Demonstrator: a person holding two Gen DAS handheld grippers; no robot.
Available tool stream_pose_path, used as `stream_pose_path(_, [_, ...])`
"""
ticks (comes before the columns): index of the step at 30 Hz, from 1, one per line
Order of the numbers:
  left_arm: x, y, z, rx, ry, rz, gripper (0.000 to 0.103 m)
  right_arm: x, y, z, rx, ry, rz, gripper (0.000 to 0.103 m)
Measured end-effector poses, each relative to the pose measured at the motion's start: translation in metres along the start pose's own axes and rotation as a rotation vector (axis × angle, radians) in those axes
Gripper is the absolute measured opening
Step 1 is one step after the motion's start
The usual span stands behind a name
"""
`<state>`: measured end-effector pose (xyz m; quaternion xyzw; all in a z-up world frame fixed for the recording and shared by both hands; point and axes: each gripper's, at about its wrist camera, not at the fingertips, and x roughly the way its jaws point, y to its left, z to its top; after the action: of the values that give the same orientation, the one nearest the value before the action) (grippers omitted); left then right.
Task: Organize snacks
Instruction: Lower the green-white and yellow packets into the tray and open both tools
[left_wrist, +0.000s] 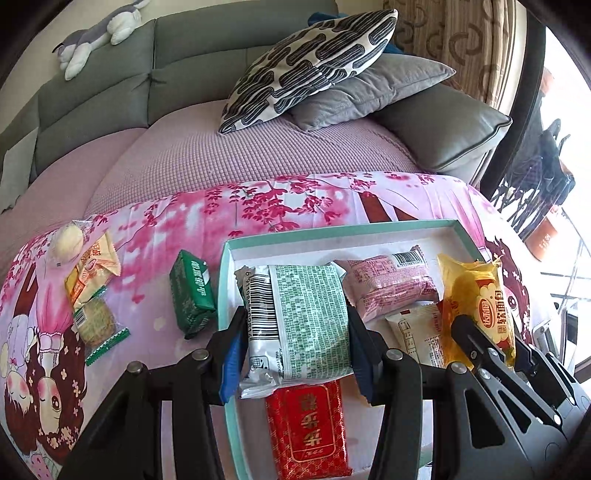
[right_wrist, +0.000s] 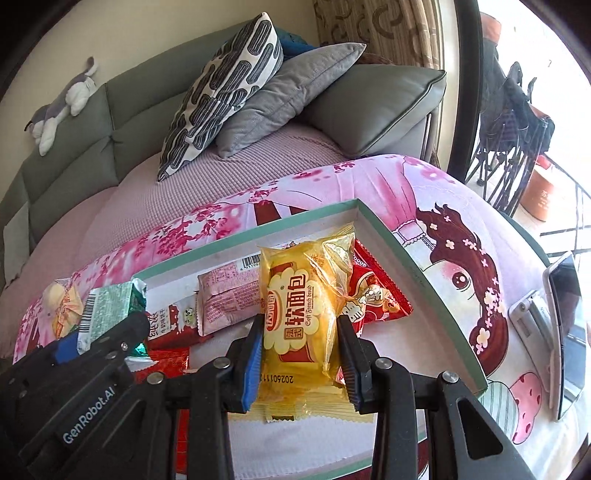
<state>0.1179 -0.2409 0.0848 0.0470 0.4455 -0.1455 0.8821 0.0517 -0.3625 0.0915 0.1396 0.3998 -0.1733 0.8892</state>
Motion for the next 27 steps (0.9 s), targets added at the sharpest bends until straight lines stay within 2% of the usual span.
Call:
stream_pose_path(10, [0.024, -0.005, -0.002, -0.006, 0.070, 0.002, 0.052, 0.008, 0.001, -0.002, -0.018, 0.028, -0.013, 0.039])
stream_pose_path(18, [0.023, 0.001, -0.003, -0.022, 0.082, -0.003, 0.057, 0.012, 0.004, -0.005, -0.033, 0.049, -0.027, 0.040])
stream_pose_path(21, [0.020, 0.005, -0.004, -0.033, 0.085, -0.015, 0.057, 0.014, 0.005, -0.005, -0.037, 0.057, -0.040, 0.047])
stream_pose_path(23, [0.016, 0.008, -0.005, -0.041, 0.083, -0.012, 0.061, 0.015, 0.004, -0.005, -0.035, 0.062, -0.054, 0.058])
stream_pose_path(27, [0.006, 0.017, -0.007, -0.050, 0.072, -0.017, 0.063, 0.014, 0.003, -0.005, -0.032, 0.064, -0.054, 0.064])
